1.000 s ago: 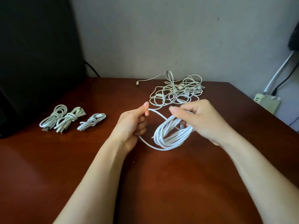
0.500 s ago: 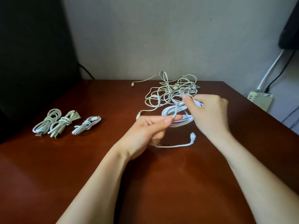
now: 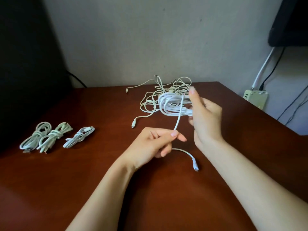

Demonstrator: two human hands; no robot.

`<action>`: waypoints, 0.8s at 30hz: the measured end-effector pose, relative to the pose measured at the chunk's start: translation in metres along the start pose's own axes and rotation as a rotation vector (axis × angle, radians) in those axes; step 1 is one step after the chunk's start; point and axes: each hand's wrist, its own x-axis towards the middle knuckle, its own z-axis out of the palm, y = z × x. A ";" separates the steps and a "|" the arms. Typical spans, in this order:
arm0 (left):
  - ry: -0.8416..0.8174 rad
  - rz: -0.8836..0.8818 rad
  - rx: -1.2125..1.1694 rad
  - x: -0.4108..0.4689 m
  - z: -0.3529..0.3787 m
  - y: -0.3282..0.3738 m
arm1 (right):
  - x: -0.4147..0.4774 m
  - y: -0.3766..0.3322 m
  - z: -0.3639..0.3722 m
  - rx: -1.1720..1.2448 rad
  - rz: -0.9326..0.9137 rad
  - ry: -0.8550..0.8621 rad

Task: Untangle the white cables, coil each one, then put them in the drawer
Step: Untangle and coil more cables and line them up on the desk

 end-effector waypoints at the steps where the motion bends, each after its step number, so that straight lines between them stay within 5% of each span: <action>1: 0.009 -0.003 0.012 0.000 0.000 0.000 | -0.001 -0.003 0.001 0.102 0.117 -0.020; 8: 0.116 0.033 0.114 0.001 -0.010 0.000 | -0.005 -0.017 0.004 0.489 0.658 -0.267; 12: 0.212 0.059 0.058 0.001 -0.019 -0.004 | -0.011 -0.027 0.002 0.531 0.806 -0.444; 16: 0.327 0.083 -0.104 0.001 -0.030 -0.006 | -0.019 -0.031 0.001 0.405 0.728 -0.630; 24: 0.498 0.067 -0.035 -0.002 -0.037 0.000 | -0.019 -0.026 -0.003 -0.304 0.368 -0.890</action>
